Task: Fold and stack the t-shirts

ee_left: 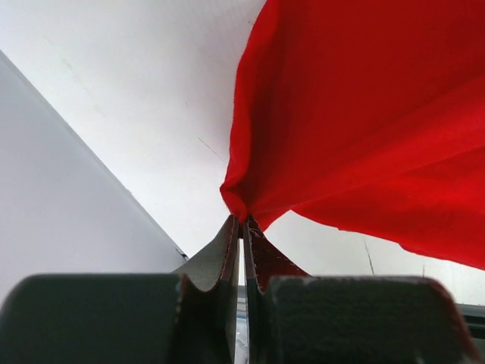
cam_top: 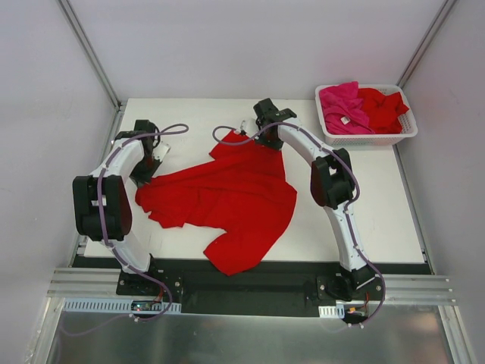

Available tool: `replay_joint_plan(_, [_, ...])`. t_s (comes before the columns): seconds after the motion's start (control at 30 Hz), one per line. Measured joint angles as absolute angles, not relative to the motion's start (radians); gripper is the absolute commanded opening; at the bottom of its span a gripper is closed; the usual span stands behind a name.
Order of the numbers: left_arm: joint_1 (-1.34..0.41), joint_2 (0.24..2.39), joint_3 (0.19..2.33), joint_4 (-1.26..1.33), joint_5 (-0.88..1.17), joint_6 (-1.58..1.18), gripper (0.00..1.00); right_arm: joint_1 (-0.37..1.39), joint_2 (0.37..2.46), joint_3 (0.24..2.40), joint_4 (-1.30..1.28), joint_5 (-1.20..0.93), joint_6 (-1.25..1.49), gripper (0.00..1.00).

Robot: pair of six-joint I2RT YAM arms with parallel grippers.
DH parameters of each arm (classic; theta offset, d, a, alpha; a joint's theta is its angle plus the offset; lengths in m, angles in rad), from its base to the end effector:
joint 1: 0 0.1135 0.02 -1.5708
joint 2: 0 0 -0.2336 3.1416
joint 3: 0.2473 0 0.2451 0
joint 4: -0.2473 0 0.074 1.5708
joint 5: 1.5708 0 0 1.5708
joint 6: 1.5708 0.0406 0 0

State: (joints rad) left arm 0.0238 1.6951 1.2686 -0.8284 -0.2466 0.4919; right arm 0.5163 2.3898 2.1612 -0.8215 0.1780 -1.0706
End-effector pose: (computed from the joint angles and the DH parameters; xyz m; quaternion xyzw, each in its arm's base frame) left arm 0.3250 0.0176 0.1938 0.2085 0.9578 0.1572 0.1200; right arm 0.4318 0.2368 0.1788 -0.6700 0.6914 -0.1528 0.2231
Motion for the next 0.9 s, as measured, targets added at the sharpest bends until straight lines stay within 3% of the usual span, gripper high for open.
replay_joint_plan(0.5, [0.034, 1.668, 1.25, -0.808, -0.245, 0.516, 0.0, 0.522, 2.389, 2.162, -0.657, 0.268, -1.177, 0.01])
replay_joint_plan(0.9, [0.038, 1.668, 1.319, -0.806, -0.295, 0.514, 0.0, 0.518, 2.389, 2.162, -0.383, 0.329, -1.391, 0.01])
